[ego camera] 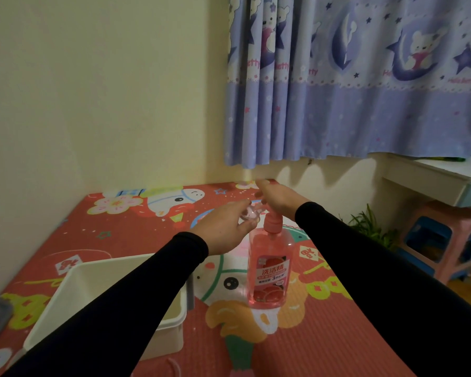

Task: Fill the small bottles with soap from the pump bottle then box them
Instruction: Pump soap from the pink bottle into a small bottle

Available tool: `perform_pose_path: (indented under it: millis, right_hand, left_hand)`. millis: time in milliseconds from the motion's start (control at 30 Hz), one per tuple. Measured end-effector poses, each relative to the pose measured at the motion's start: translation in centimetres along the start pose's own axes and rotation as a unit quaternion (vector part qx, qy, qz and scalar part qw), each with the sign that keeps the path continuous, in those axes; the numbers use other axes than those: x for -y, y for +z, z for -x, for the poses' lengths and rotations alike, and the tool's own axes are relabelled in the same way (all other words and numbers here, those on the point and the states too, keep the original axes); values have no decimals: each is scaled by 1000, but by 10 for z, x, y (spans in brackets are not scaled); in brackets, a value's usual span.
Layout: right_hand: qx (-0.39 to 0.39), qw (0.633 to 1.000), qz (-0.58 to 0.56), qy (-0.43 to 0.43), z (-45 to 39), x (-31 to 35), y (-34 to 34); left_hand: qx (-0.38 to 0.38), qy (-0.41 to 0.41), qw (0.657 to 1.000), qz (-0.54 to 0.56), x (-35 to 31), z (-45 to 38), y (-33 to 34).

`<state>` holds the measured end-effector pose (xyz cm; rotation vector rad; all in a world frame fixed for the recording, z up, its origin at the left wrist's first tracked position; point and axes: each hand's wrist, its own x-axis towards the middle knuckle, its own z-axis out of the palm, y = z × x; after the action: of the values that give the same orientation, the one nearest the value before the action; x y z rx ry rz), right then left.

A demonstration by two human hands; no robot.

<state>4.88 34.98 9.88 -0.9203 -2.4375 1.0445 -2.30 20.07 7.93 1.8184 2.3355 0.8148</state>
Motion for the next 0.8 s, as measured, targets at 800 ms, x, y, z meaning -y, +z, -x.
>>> perform_pose_path:
  millis: [800]
  right_hand:
    - [10,1000,4,19,6,-1,6]
  left_hand:
    - [-5,13,1000,4,10,-3,11]
